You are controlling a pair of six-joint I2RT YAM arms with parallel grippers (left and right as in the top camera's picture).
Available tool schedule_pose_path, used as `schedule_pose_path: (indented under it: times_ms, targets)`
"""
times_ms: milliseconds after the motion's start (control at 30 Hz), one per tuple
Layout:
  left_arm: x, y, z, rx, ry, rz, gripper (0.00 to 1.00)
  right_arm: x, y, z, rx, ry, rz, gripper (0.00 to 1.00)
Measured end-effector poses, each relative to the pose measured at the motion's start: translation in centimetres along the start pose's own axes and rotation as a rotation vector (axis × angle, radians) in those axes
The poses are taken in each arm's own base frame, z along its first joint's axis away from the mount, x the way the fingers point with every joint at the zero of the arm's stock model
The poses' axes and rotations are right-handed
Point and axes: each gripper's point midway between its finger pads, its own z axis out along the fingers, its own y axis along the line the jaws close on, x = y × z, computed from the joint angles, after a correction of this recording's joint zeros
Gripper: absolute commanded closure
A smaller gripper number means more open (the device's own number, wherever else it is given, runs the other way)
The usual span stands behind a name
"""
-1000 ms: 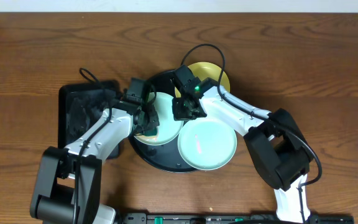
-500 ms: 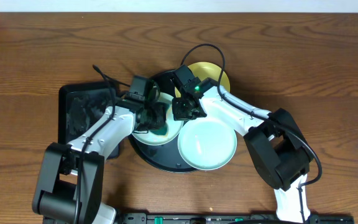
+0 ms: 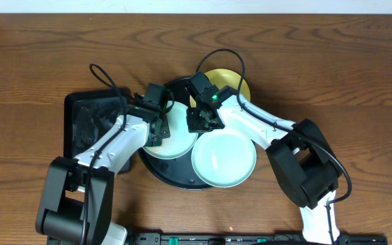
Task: Clean dirty plates on tray and stack at the side
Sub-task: 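Scrub the left mint-green plate with the sponge in the left gripper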
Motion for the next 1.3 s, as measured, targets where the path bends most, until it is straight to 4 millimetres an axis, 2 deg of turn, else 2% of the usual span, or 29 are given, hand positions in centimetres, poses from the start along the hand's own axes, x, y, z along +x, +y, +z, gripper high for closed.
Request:
schedule_pose_path:
  times_ms: [267, 467, 600, 733, 833, 1033, 1167, 1300]
  targets:
    - [1.7, -4.1, -0.7, 0.291, 0.092, 0.242, 0.92, -0.1, -0.2, 0.0, 0.008, -0.003, 0.0, 0.99]
    - [0.3, -5.5, -0.8, 0.337, 0.009, 0.318, 0.93, -0.1, -0.3, 0.0, 0.011, -0.004, 0.0, 0.99]
    - [-1.6, -4.6, -0.5, 0.248, -0.073, 0.327, 0.92, -0.1, -0.3, 0.0, 0.011, -0.003, 0.0, 0.99]
    - [-3.0, -2.0, -0.1, 0.085, -0.126, 0.284, 0.92, -0.1, -0.3, 0.0, 0.011, -0.003, 0.0, 0.99]
    - [-3.1, -0.6, -0.1, 0.002, -0.13, 0.238, 0.92, -0.1, -0.3, 0.0, 0.011, -0.003, 0.0, 0.99]
    - [-1.0, -0.6, 0.1, 0.029, -0.039, 0.227, 0.93, -0.1, -0.3, 0.0, 0.01, -0.005, -0.001, 0.99]
    - [1.2, -2.6, -0.2, 0.198, 0.058, 0.337, 0.93, -0.2, -0.4, 0.0, 0.018, -0.009, -0.005, 0.99]
    - [2.0, -4.2, -0.7, 0.307, 0.078, 0.401, 0.92, -0.2, -0.5, 0.0, 0.021, -0.011, -0.011, 0.99]
